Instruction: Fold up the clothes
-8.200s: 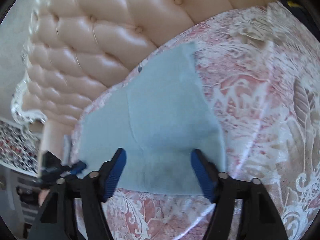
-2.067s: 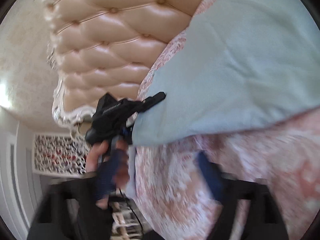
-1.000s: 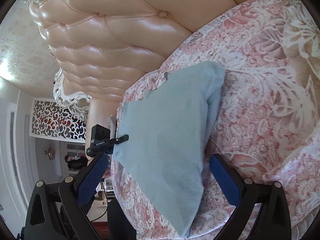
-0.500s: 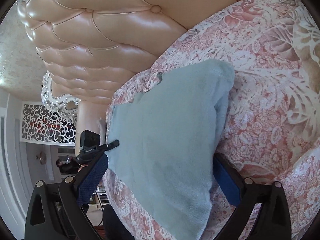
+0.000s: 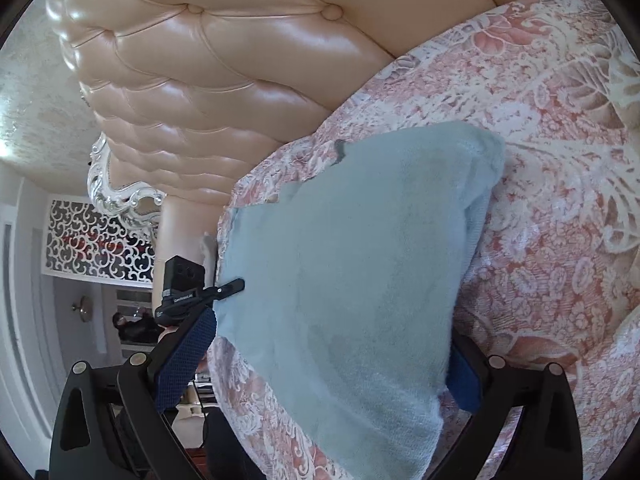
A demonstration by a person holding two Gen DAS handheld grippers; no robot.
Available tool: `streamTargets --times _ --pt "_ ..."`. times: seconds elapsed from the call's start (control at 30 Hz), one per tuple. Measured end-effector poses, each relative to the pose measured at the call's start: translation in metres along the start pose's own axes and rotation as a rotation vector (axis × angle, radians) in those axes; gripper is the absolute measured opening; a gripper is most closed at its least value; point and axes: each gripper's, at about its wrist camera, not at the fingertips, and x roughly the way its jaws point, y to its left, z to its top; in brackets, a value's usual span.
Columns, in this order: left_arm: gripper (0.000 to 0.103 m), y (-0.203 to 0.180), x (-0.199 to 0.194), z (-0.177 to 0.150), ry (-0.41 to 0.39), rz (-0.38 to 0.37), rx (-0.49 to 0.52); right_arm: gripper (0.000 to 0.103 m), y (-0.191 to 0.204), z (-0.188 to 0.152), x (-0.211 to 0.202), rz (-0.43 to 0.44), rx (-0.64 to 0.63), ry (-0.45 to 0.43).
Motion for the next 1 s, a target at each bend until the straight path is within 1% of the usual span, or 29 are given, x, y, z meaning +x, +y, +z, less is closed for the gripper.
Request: streamTargets --times 0.03,0.07,0.1,0.17,0.23,0.33,0.37,0.47,0.53,0.6,0.63,0.67,0.7,0.73,0.77,0.83,1.0 --pt "0.019 0.000 0.000 0.000 -0.001 -0.002 0.001 0.095 -0.004 -0.001 0.001 -0.014 0.007 -0.004" --pt "0.019 0.000 0.000 0.000 -0.001 -0.003 0.003 0.073 -0.008 -0.003 0.002 -0.028 0.015 -0.007" --pt "0.019 -0.001 0.000 -0.001 -0.001 -0.002 0.007 0.044 -0.011 -0.004 0.003 -0.042 0.022 -0.011" --pt "0.019 -0.001 0.000 0.000 0.001 -0.004 0.010 0.030 -0.019 -0.007 0.005 -0.069 0.037 -0.018" --pt "0.019 0.000 0.000 0.001 0.008 -0.011 0.005 0.028 -0.026 -0.009 0.002 -0.037 0.070 -0.043" --pt "0.020 0.002 0.000 0.002 0.020 -0.023 -0.010 0.028 -0.025 -0.012 0.001 -0.045 0.096 -0.067" --pt "0.020 0.002 0.001 0.003 0.026 -0.026 -0.016 0.030 -0.026 -0.013 0.000 -0.043 0.110 -0.074" --pt "0.021 0.002 0.001 0.005 0.041 -0.032 -0.032 0.031 -0.029 -0.013 0.000 -0.016 0.164 -0.091" --pt "0.024 0.004 0.000 0.005 0.050 -0.038 -0.035 0.031 -0.029 -0.013 0.001 -0.016 0.171 -0.093" --pt "0.032 0.002 -0.001 0.005 0.059 -0.037 -0.040 0.030 -0.028 -0.012 0.001 -0.021 0.170 -0.095" --pt "0.034 -0.001 -0.001 0.006 0.063 -0.031 -0.038 0.029 -0.027 -0.013 0.000 -0.032 0.164 -0.094" --pt "0.035 -0.007 0.000 0.006 0.066 -0.007 -0.016 0.027 -0.026 -0.014 0.000 -0.042 0.159 -0.094" --pt "0.029 -0.015 0.002 0.005 0.069 0.036 0.026 0.024 -0.025 -0.015 -0.001 -0.053 0.153 -0.094" --pt "0.023 -0.022 0.003 0.005 0.070 0.070 0.060 0.023 -0.024 -0.015 0.000 -0.071 0.149 -0.096" --pt "0.017 -0.027 0.003 0.004 0.068 0.085 0.077 0.023 -0.022 -0.016 -0.001 -0.082 0.149 -0.102" --pt "0.017 -0.035 0.001 0.003 0.063 0.114 0.110 0.021 -0.019 -0.018 -0.001 -0.104 0.147 -0.114" --pt "0.016 -0.057 -0.014 -0.003 0.025 0.145 0.177 0.016 -0.002 -0.021 -0.004 -0.206 0.113 -0.160"
